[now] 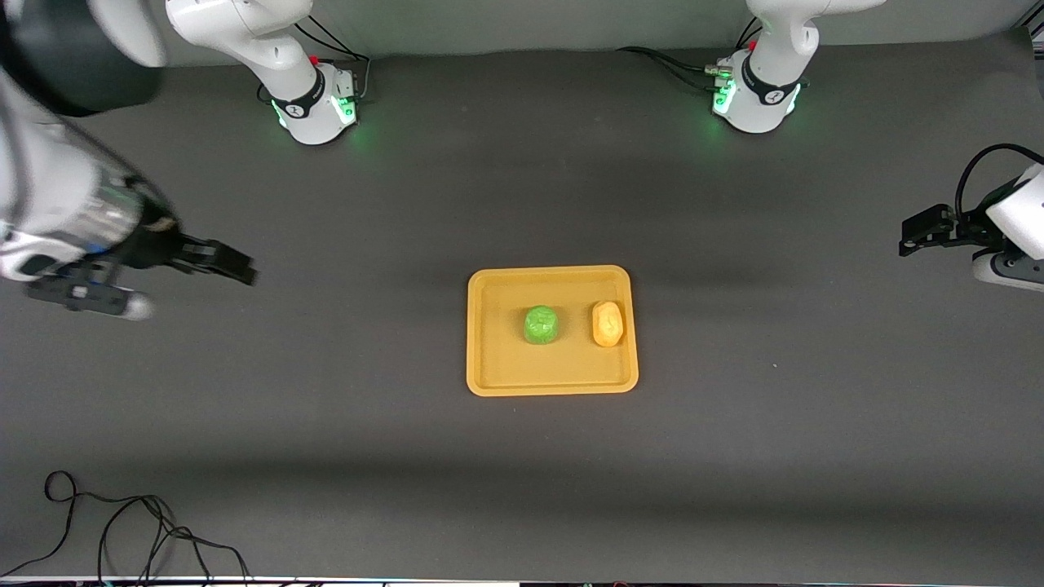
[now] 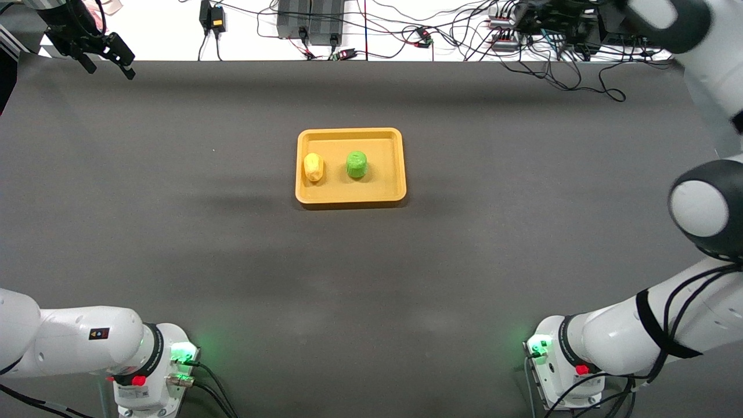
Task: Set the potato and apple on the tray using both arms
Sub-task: 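Open the right gripper and lift it away from the tray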
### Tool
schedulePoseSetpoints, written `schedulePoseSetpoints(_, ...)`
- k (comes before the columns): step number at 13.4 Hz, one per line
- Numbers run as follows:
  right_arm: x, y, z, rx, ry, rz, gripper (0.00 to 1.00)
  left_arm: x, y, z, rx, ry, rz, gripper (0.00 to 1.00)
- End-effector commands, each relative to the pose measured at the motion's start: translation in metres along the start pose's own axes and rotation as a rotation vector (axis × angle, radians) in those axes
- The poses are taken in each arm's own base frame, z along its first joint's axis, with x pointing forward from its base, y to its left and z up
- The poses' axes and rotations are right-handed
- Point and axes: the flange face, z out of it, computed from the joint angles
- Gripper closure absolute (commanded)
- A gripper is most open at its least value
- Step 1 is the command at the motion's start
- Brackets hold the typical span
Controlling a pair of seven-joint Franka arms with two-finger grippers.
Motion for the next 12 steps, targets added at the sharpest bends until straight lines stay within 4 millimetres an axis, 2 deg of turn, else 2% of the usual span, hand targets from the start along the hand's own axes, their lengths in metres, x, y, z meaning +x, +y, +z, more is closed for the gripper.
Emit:
schedulePoseSetpoints(1, -0.007, 0.051, -0.003, -0.019, 0.027, -0.074, 0.0, -0.004, 0.005, -0.007, -0.002, 0.007, 0.016, 0.0)
schedulePoseSetpoints(3, 0.0, 0.083, -0.009, -0.02, 0.036, -0.089, 0.0, -0.005, 0.004, -0.004, -0.004, -0.001, 0.018, 0.0)
schedulePoseSetpoints(6, 0.004, 0.104, -0.014, -0.04, 0.043, -0.139, 0.0, -0.004, 0.002, -0.009, 0.006, 0.025, 0.017, 0.0)
schedulePoseSetpoints(8, 0.004, 0.106, -0.022, -0.092, 0.061, -0.173, 0.0, 0.0, 0.001, -0.01, 0.014, 0.058, 0.004, 0.0)
schedulePoseSetpoints(12, 0.004, 0.11, -0.023, -0.091, 0.058, -0.193, 0.0, 0.005, 0.005, -0.01, 0.01, 0.059, -0.056, 0.0)
